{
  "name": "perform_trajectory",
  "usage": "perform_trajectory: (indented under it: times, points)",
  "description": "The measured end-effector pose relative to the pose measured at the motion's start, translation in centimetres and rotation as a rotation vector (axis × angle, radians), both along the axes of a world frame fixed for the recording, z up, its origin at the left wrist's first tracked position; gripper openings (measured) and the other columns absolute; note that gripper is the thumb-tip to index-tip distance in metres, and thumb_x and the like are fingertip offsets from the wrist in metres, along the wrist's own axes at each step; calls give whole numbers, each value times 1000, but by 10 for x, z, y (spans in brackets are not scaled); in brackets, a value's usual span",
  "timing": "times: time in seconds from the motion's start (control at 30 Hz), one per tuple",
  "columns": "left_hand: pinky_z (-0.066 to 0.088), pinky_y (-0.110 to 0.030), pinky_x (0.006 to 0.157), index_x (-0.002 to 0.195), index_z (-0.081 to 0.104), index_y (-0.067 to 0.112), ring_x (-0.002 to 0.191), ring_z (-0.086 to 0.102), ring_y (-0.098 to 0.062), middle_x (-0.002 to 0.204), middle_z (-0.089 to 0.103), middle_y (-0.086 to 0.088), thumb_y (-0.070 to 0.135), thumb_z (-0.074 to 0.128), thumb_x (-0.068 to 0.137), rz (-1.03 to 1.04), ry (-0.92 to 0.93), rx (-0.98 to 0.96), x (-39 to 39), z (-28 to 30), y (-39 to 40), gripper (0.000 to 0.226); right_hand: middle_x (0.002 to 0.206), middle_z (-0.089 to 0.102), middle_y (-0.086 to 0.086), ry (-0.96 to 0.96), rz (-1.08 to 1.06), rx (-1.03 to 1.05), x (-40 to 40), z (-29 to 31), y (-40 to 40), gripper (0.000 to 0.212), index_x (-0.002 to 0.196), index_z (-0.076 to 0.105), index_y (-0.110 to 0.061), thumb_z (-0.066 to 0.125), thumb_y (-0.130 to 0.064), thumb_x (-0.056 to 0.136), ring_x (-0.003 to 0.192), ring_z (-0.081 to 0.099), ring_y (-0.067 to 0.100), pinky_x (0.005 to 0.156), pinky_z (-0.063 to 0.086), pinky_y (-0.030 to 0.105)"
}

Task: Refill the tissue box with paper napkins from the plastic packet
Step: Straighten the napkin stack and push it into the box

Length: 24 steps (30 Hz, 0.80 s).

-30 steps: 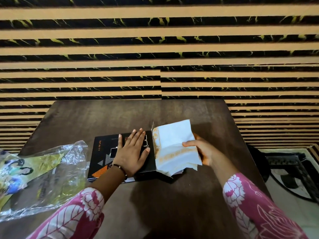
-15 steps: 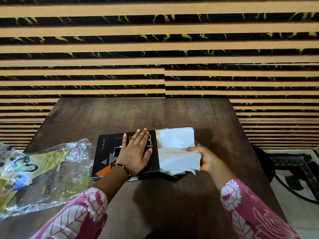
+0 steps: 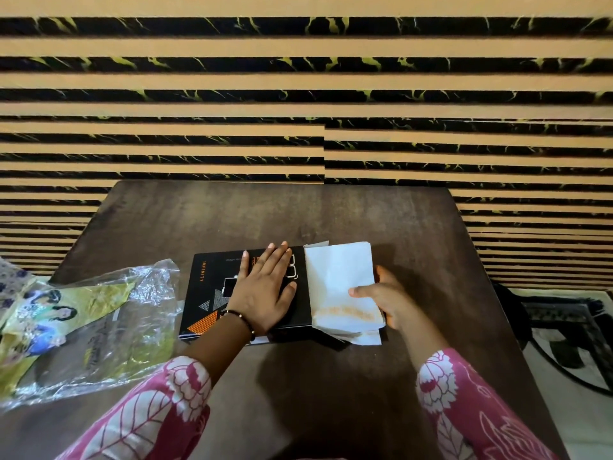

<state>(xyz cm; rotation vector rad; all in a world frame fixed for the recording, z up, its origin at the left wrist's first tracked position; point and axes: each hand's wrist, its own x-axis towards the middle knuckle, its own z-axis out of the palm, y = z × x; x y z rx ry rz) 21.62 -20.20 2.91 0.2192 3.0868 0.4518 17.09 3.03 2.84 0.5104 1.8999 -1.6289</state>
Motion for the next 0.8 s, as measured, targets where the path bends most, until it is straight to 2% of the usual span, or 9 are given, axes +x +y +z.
perform_trajectory:
  times: [0.07,0.13,0.2,0.27,0.33,0.47,0.57,0.73,0.8]
  points:
    - [-11,-47,116,148,15,19,146,-2,-13,158,5,6,55,5,78,-1,-5,-4,0,1,0,80,107,61,7,7,-101,-27,0,0,1,73,138,35,-15,70,1,76,79,63,22,64,54,38]
    - [-12,-46,115,148,13,20,146,-3,-12,158,3,7,56,4,77,-2,-12,-20,0,1,0,81,103,62,5,5,-108,-32,2,0,2,73,139,33,-13,71,-1,77,77,62,20,63,53,37]
    - [-13,-46,115,148,12,20,146,-4,-12,158,3,7,56,3,76,-2,-16,-18,-1,1,0,81,97,65,3,-20,-72,-49,5,1,3,62,133,38,-15,70,-8,80,83,64,21,66,54,39]
    - [-13,-46,115,148,13,20,146,-3,-13,158,4,6,56,4,77,-1,-9,-9,-1,0,0,81,106,67,7,-68,-19,-95,6,3,5,48,126,45,-14,67,-17,83,95,64,24,76,53,43]
    - [-13,-46,115,148,12,20,146,-3,-13,158,3,6,56,4,76,0,-13,-18,-2,0,-1,81,111,66,7,-114,30,-107,6,6,9,48,130,43,-18,63,-22,86,101,62,26,82,52,45]
    - [-13,-46,115,148,11,21,146,-4,-13,159,3,7,57,4,76,1,-18,-29,-2,0,-1,81,103,60,2,-107,95,144,8,12,11,70,144,24,-20,62,-18,86,98,57,24,68,49,38]
    - [-13,-46,115,148,12,20,146,-4,-13,159,3,6,56,4,76,-1,-18,-26,-1,0,0,81,124,58,11,21,75,303,9,13,1,59,139,34,-10,62,-14,87,108,57,27,77,47,37]
    - [-13,-46,115,148,11,21,146,-5,-12,158,2,7,57,3,75,1,-20,-40,-2,0,0,82,117,61,9,80,180,299,6,12,-26,39,126,48,-9,58,-13,89,93,58,23,62,51,33]
    - [-13,-45,115,148,11,21,146,-5,-12,158,2,7,57,4,75,4,-16,-38,-2,0,-1,82,117,63,10,22,119,220,4,5,-27,35,122,51,-10,58,-11,88,95,59,24,68,51,34]
